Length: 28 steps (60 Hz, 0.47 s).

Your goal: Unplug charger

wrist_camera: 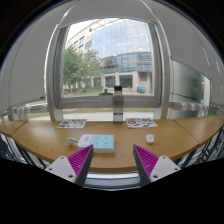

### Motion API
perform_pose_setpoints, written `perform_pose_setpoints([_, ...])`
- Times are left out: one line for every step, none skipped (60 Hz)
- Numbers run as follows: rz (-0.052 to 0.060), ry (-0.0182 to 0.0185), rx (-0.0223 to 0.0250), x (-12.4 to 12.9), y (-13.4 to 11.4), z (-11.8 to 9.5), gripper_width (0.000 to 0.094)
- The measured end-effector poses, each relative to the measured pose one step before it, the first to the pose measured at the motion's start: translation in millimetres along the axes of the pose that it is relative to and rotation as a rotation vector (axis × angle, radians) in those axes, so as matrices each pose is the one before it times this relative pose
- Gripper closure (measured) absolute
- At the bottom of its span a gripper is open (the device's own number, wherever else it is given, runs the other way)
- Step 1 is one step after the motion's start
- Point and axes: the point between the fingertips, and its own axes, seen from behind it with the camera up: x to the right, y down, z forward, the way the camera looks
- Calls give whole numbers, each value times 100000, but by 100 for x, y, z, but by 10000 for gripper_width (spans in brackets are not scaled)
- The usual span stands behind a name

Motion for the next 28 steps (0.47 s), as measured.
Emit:
perform_pose_setpoints([210, -449, -675, -418, 325, -211, 151])
perform_pose_setpoints([84, -361, -703, -399, 324, -186, 150])
perform_pose_setpoints([-195, -134, -426, -512, 450, -11, 150])
perform_pose_setpoints([-187, -284, -439, -232, 148, -162, 151])
perform_pose_setpoints([-159, -340, -264, -284, 142, -157, 150])
perform_pose_setpoints([4, -451, -237, -297, 166, -147, 152])
perform_pose_setpoints([262, -416, -269, -328, 166, -168, 152])
perform_pose_setpoints([317, -301, -368, -272, 193, -135, 152])
perform_pose_setpoints([241, -33, -372, -443, 355, 64, 152])
perform_pose_setpoints([135, -157, -466, -247, 220, -187, 151])
perform_pose_setpoints([65, -153, -467, -159, 162, -112, 153])
perform_pose_setpoints([35, -150, -292, -160, 137, -107, 151])
perform_pose_setpoints([33, -85, -131, -172, 123, -116, 150])
perform_pose_setpoints([-82, -14, -18, -163, 95, -120, 151])
perform_pose_setpoints([-128, 51, 5, -140, 86, -119, 153])
perform_pose_setpoints([-183, 97, -35, -120, 86, -109, 151])
perform_pose_setpoints([-166, 83, -104, -114, 72, -68, 151])
perform_pose_setpoints([-216, 119, -185, -116, 84, -94, 151])
perform_pose_setpoints([-210, 98, -258, -52, 60, 102, 151])
perform_pose_setpoints([-165, 170, -93, -117, 62, -8, 150])
perform_pose_setpoints([72, 42, -128, -51, 33, -91, 149])
perform_pose_setpoints([225, 1, -124, -65, 66, -62, 152])
perform_pose_setpoints([170, 22, -179, -50, 60, -50, 151])
perform_pose_setpoints([37, 65, -151, -35, 52, -44, 152])
perform_pose_setpoints([-46, 85, -34, -28, 34, -52, 152])
perform_pose_setpoints([-21, 136, 115, 7, -14, -26, 152])
perform_pose_setpoints([-24, 141, 202, 0, -30, 18, 151])
perform_pose_setpoints([4, 190, 271, -15, -14, 26, 152])
